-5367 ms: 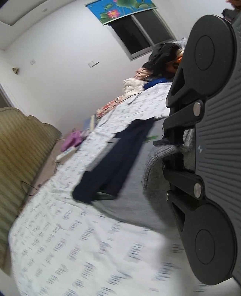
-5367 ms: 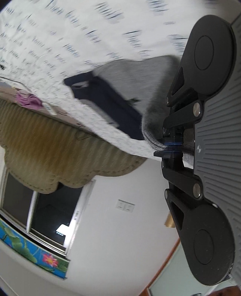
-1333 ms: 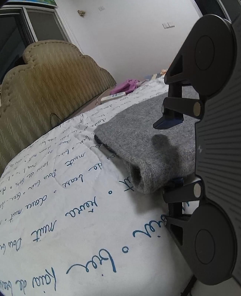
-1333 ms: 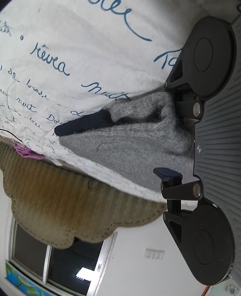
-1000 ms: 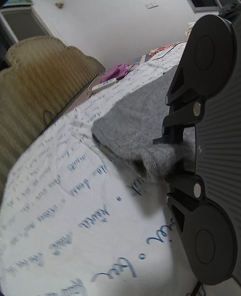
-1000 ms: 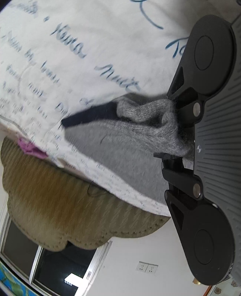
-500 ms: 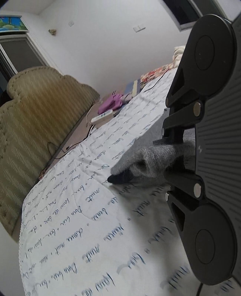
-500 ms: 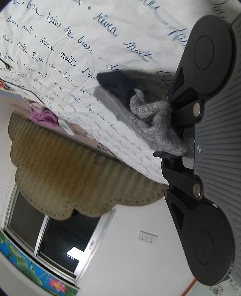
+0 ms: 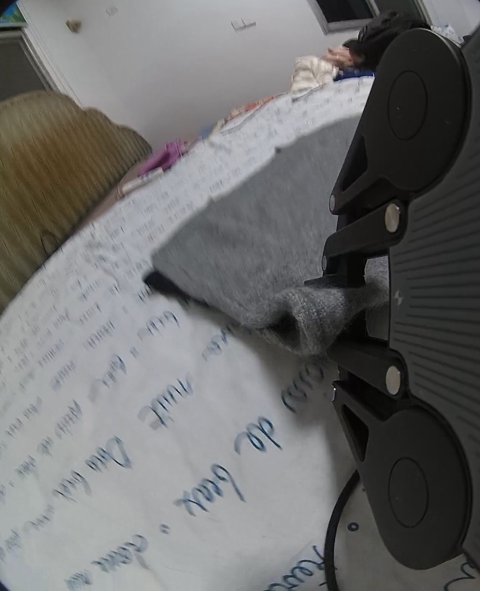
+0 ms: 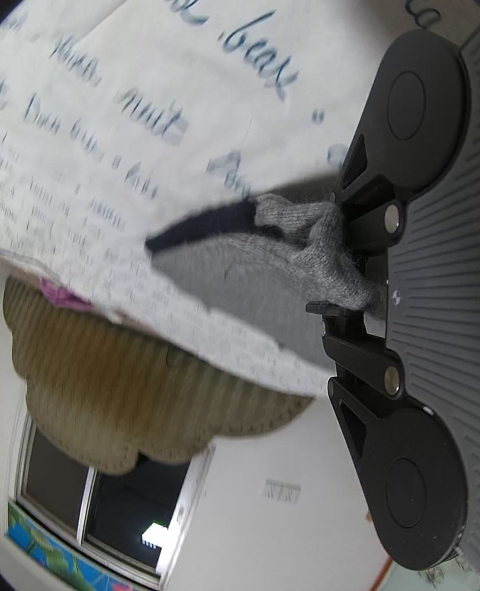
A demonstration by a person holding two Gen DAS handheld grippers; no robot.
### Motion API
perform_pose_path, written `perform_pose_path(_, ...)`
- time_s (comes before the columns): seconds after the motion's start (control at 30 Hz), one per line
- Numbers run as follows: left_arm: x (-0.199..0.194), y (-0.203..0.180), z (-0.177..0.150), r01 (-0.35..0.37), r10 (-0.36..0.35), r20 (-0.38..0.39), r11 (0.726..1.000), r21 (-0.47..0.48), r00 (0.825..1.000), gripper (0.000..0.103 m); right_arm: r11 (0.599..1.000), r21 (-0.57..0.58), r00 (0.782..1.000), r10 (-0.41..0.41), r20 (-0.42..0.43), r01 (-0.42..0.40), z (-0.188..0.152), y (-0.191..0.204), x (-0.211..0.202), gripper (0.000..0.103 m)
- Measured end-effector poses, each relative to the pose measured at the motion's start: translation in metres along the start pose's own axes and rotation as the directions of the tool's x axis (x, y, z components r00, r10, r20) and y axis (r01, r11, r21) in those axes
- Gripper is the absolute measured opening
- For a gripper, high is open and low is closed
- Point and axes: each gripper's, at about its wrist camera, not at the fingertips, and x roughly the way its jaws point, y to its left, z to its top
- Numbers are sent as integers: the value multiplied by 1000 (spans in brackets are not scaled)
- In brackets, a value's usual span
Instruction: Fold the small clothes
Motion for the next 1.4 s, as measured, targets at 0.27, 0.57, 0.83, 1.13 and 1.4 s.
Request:
perform_pose_path(0.27,-46,-5,5,-64,50,130,992,107,990,34,997,-44,995,-65,72,68,-8,-3,-24,47)
perform_pose_path(0.57,-43,-63,25,-191,68,300,895,403,952,34,922,-340,976,-136,167,187,30,54,-17,47)
perform_pose_path(0.83,69,-153,38,-166,23,234,773,613,972,35,793,-583,984,-153,91,177,43,111,85,53)
perform_pose_path(1.13,164,-140,52,-286,167,239,695,660,956,41,690,-653,945,-297,136,311,34,72,155,54)
perform_pose_path(1.4,169,-131,64,-247,118,240,737,629,964,44,729,-627,961,-231,153,275,32,62,149,57)
